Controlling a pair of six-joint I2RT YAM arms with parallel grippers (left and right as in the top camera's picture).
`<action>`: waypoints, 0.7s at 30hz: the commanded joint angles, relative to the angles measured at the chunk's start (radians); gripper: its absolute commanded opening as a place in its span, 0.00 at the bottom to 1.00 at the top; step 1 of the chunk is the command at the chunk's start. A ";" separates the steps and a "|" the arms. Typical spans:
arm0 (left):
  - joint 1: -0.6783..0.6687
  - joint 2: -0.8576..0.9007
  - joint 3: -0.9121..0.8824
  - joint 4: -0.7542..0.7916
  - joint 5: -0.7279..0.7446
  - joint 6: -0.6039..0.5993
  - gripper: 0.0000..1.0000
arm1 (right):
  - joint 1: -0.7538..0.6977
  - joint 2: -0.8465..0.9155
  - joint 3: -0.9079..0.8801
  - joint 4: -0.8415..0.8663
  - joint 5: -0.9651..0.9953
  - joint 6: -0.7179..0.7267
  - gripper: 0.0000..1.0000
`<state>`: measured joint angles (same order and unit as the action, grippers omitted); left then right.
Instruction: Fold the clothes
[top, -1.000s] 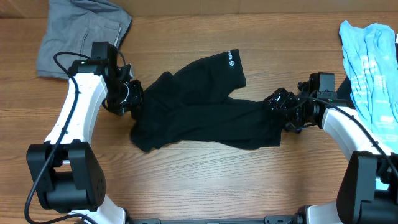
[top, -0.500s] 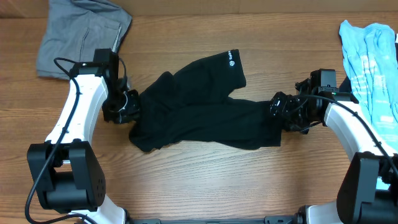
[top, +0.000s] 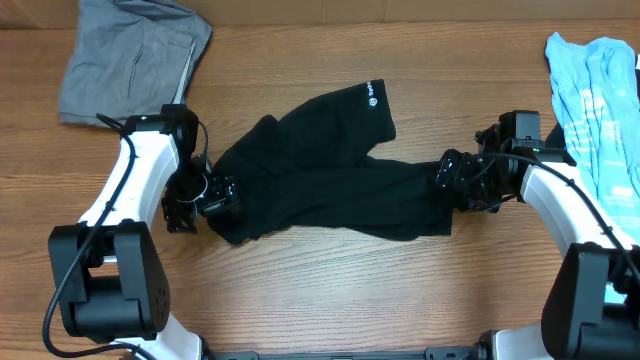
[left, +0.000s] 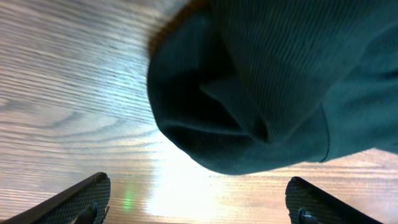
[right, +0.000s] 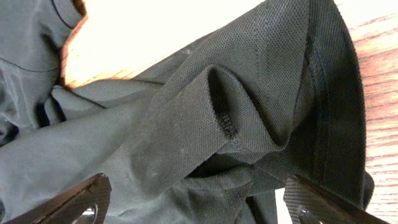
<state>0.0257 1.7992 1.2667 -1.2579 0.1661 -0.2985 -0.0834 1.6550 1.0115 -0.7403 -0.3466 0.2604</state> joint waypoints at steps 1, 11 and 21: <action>-0.011 -0.028 -0.048 0.000 0.037 0.044 0.92 | 0.026 0.045 0.011 0.013 0.009 -0.007 0.89; -0.013 -0.028 -0.135 0.092 0.089 0.005 0.91 | 0.071 0.064 0.011 0.043 0.010 -0.003 0.89; -0.013 -0.028 -0.219 0.266 0.078 -0.141 0.90 | 0.071 0.064 0.011 0.047 0.009 0.001 0.79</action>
<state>0.0254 1.7931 1.0672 -1.0428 0.2401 -0.3683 -0.0132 1.7180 1.0115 -0.6983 -0.3397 0.2623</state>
